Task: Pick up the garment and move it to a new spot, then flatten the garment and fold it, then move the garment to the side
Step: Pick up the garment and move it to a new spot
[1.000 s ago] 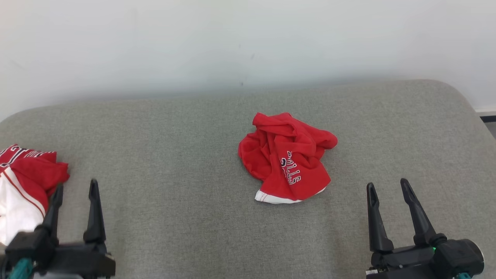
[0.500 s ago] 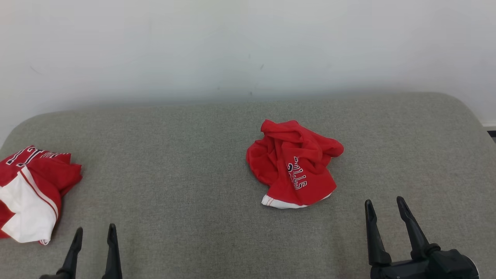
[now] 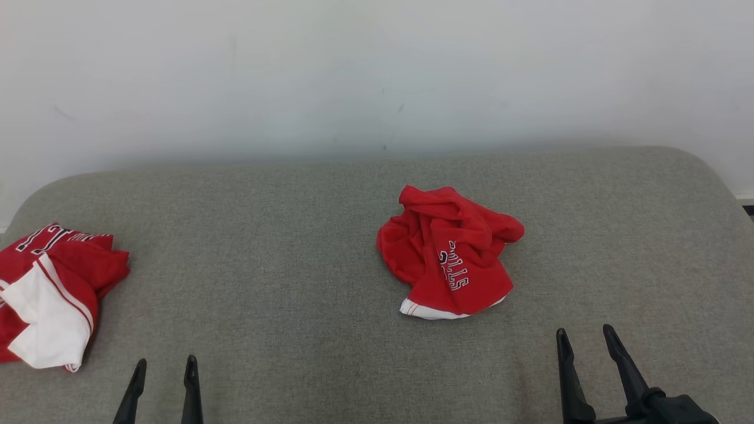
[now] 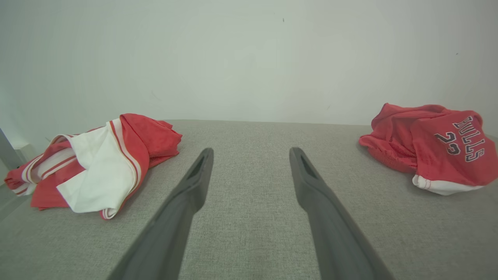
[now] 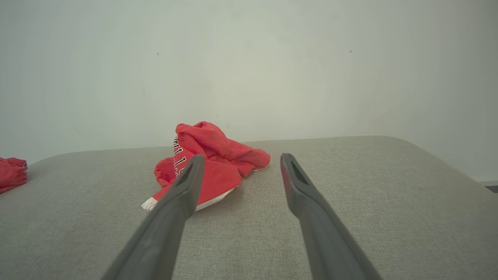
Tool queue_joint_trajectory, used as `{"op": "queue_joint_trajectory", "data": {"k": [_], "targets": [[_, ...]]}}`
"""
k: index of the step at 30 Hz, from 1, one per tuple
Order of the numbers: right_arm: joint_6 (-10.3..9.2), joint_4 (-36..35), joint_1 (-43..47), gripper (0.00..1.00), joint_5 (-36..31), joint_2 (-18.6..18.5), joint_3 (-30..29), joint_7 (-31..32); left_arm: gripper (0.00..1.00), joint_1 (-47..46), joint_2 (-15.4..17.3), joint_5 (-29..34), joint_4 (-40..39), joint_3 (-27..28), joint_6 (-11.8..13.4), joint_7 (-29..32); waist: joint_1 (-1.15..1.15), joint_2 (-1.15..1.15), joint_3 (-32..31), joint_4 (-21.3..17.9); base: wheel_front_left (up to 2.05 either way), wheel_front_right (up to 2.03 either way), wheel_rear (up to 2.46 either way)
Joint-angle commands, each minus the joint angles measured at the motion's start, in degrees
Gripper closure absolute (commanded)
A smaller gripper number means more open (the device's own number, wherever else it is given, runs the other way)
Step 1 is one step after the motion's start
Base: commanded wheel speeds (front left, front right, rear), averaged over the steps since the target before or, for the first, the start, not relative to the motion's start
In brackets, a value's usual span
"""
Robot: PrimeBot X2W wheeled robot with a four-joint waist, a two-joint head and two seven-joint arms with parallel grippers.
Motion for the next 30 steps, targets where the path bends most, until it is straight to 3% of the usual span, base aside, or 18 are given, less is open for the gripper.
{"op": "queue_joint_trajectory", "data": {"k": [1,14,30], "targets": [[-0.13,0.2,0.6,0.00,-0.2,0.2,-0.2,0.0,0.00,0.5,-0.1,0.6,-0.1,-0.2,-0.3,-0.2,0.00,0.00,0.0,0.0,0.00,0.00,0.00],[-0.13,1.7,0.5,0.00,0.6,0.2,-0.9,0.0,0.00,1.1,1.4,0.8,0.1,-3.3,-0.3,-0.2,0.00,0.00,0.3,0.5,0.00,0.00,0.00],[-0.13,1.9,0.4,0.00,0.9,0.2,-0.9,0.0,0.00,0.6,0.5,0.9,-0.2,-2.0,-0.4,-0.2,0.00,0.00,0.2,0.9,0.00,0.00,0.00]]}}
